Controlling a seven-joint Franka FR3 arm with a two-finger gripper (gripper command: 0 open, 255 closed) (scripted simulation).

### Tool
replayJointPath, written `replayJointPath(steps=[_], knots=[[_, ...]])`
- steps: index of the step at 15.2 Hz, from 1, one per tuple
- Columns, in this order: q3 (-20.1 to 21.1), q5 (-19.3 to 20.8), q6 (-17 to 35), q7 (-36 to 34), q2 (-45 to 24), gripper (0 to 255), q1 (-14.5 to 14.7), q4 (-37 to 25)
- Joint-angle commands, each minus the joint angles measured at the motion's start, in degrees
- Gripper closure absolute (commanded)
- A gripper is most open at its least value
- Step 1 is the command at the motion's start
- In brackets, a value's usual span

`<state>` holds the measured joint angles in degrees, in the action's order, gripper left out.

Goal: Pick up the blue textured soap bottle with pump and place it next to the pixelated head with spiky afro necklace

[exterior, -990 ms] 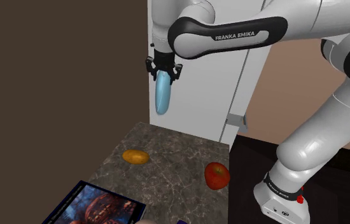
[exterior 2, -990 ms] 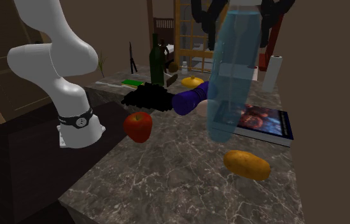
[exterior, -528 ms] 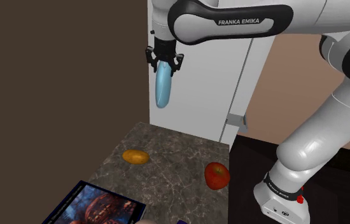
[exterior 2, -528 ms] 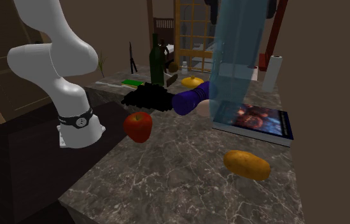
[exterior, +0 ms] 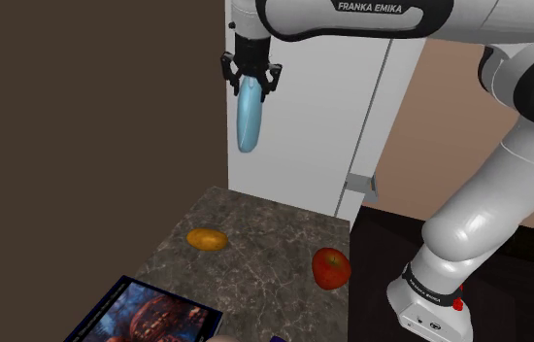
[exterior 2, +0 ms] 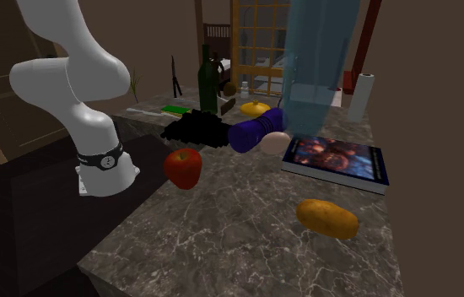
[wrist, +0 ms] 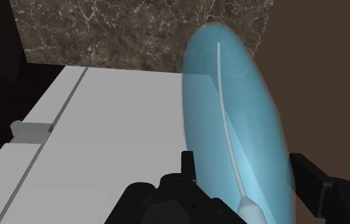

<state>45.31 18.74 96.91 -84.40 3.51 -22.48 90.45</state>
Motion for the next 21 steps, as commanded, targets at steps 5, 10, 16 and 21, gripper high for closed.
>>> replayJointPath(steps=[5, 10, 16, 21], knots=[[0.4, -1.7, -3.0, -0.1, 2.5, 255, 0.6, -1.0], [0.1, -7.4, -3.9, -1.5, 10.9, 255, 2.8, 4.6], [0.5, -12.5, -6.7, -4.5, 18.7, 255, 6.5, 8.5], [2.0, -15.9, -10.0, -8.0, 23.4, 255, 9.5, 9.7]])
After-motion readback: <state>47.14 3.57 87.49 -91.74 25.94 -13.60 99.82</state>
